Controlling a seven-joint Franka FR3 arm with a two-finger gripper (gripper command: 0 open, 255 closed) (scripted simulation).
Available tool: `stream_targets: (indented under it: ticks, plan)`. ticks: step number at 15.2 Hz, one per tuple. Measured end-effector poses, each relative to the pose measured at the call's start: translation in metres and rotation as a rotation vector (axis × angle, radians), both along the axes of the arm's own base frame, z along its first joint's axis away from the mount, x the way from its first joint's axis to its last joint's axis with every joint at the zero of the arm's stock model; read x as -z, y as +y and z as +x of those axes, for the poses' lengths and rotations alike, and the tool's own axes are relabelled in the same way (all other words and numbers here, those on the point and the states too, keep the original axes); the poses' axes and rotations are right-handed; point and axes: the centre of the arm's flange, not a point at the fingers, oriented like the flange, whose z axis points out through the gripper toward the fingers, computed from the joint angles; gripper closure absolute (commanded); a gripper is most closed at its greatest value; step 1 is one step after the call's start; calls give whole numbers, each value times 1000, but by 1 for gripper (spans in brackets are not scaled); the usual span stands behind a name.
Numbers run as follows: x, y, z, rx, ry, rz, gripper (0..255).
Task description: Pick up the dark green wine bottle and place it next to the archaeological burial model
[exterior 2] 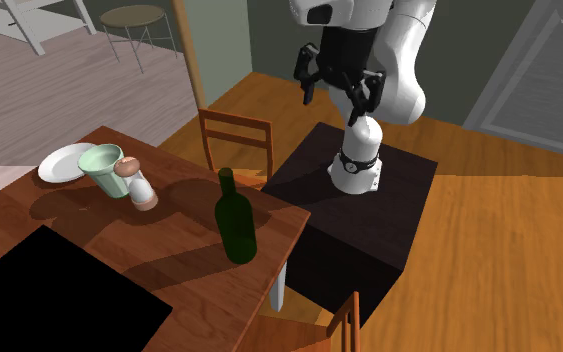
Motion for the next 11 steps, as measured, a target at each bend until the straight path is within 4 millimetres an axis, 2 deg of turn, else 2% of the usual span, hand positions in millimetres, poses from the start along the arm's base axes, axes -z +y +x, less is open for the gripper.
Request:
stream_targets:
  ticks: [3, 11]
  plan:
    - [7, -10, 8, 1, 0, 9, 0]
    - [45, -85, 78, 11, 0, 61, 0]
